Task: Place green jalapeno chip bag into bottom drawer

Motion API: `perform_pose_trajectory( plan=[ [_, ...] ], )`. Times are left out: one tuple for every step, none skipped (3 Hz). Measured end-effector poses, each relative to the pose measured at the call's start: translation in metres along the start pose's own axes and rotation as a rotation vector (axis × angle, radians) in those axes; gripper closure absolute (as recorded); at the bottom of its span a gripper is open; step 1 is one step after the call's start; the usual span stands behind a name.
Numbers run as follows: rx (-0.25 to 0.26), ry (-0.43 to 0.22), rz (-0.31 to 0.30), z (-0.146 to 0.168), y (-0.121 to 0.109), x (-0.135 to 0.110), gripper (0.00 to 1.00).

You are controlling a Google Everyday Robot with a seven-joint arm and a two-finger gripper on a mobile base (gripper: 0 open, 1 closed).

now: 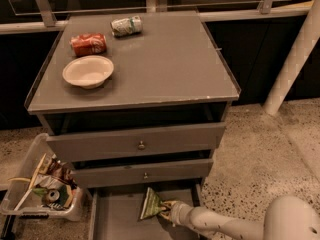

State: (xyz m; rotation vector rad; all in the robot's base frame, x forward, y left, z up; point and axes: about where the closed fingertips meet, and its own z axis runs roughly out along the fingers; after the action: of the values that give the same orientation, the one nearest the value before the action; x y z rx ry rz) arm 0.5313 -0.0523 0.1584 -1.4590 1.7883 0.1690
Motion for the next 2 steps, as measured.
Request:
perform_pose_trajectory(
  plan=[
    [-0.027, -0.018, 0.014, 0.011, -0.0011, 0.0073, 1.0],
    [-0.043, -0.024, 0.015, 0.0114, 0.0006, 0.0065, 0.82]
  ],
)
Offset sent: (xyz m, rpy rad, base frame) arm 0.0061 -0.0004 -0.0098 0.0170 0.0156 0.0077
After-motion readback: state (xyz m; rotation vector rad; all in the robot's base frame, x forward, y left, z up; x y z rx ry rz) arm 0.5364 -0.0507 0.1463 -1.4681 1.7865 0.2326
